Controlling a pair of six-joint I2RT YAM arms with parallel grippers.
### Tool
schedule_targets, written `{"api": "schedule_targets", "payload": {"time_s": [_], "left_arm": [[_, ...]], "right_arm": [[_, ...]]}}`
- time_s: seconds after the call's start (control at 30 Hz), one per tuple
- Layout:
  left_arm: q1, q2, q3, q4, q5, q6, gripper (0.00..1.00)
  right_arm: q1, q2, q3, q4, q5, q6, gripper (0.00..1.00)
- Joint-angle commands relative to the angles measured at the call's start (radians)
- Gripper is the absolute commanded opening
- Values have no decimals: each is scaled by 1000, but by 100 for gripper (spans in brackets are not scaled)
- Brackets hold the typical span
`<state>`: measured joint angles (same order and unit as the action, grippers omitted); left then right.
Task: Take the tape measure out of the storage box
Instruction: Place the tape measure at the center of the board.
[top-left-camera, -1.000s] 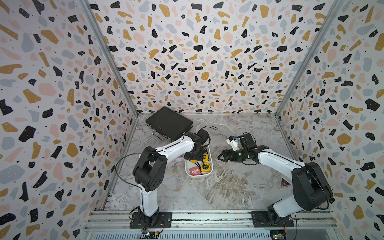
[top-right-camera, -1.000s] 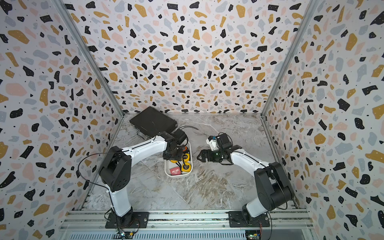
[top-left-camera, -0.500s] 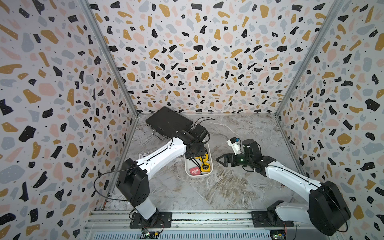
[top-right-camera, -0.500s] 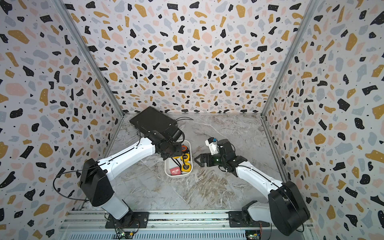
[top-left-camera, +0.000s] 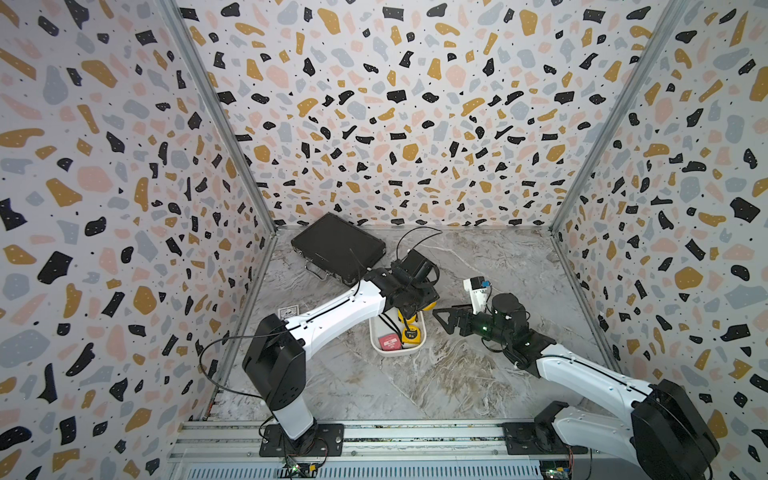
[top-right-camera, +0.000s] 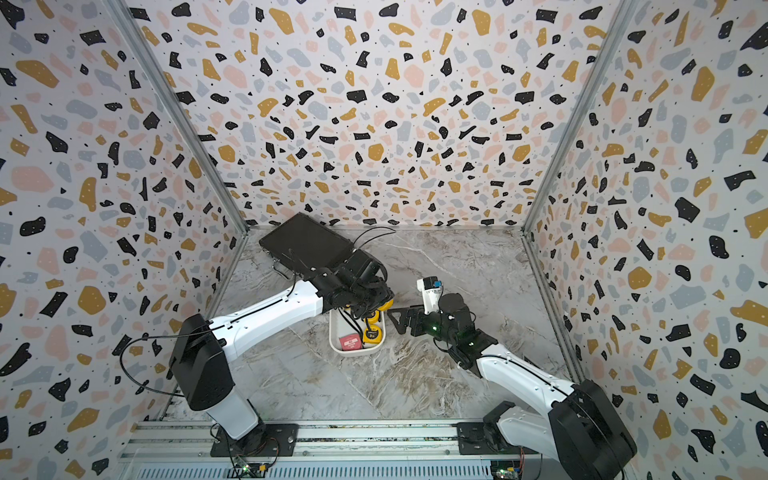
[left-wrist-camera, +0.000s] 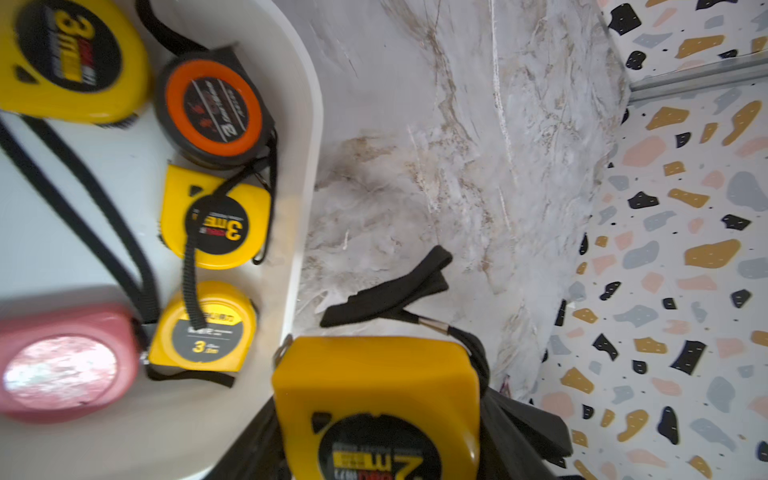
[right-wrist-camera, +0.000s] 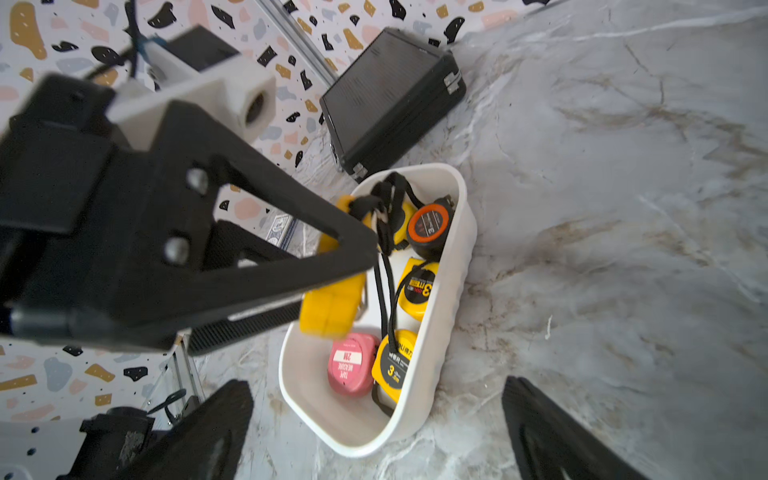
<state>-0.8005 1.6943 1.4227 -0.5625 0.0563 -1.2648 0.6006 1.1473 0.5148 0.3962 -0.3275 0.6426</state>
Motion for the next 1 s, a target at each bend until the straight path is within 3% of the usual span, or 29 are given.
{"api": "schedule_targets", "payload": {"time_s": [0.0,0.2,0.47,0.73,0.97], "left_arm": [[-11,-2,-14,121,45,-71,0],[-10,-28,-24,182,59,-74,0],[-12,-67,-72,232,101,-129,0],[-16,-67,-106,281,154,-171,0],[-17,-71,-112,278,155,-174,0]], "right_arm": [[4,6,-11,110,38,26,99],[4,38,-13,152,27,24,95],[4,73,-8,180,51,0,79],[2,124,19,217,36,-4,54],[2,117,25,203,39,-7,26]]}}
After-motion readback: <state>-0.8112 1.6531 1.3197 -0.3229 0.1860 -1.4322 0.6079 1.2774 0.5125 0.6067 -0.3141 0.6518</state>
